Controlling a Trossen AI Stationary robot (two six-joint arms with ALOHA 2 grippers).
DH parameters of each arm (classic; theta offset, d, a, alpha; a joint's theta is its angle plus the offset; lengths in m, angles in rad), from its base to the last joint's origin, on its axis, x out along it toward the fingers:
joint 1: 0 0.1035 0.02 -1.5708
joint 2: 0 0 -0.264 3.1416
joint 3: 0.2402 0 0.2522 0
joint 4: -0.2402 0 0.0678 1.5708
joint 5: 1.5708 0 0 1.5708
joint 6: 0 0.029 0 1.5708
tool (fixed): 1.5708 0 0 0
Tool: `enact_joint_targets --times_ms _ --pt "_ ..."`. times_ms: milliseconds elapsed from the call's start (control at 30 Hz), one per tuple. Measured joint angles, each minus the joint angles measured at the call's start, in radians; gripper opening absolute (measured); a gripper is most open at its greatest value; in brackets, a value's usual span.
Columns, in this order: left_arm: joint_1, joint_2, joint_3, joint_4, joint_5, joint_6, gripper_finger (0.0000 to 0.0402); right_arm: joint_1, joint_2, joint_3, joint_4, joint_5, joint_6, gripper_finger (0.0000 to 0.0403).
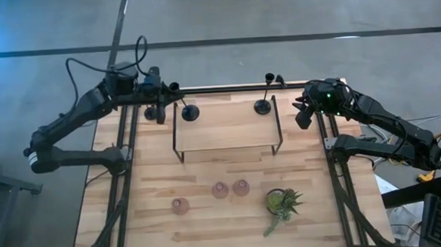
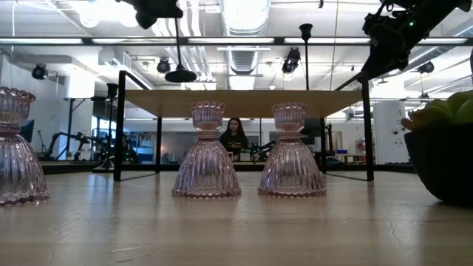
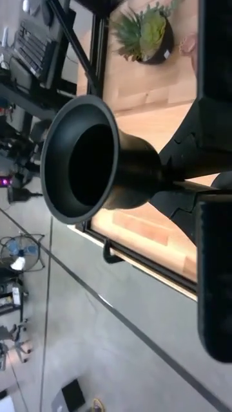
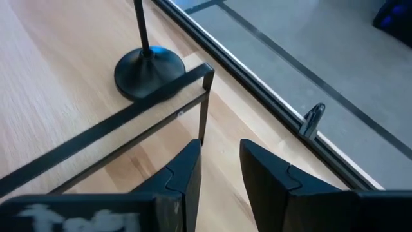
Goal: Pick & Place candle stick holders
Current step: Put the right black candle holder on the shelf
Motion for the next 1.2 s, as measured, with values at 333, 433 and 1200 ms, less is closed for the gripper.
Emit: enact_joint_targets --times_ms 333,433,1200 --pt "0.030 0.061 -0.036 0.023 -0.081 0.020 0.0019 0.000 0.000 0.000 0.001 0.000 0.000 0.0086" --pt "0.038 0.092 -0.036 0.029 -0.080 0.020 0.0019 0.000 0.000 0.000 0.001 0.000 0.000 0.0088" --pt "0.092 0.119 -0.066 0.046 -0.050 -0.033 0.0018 0.000 0.001 0.000 -0.004 0.000 0.000 0.0089"
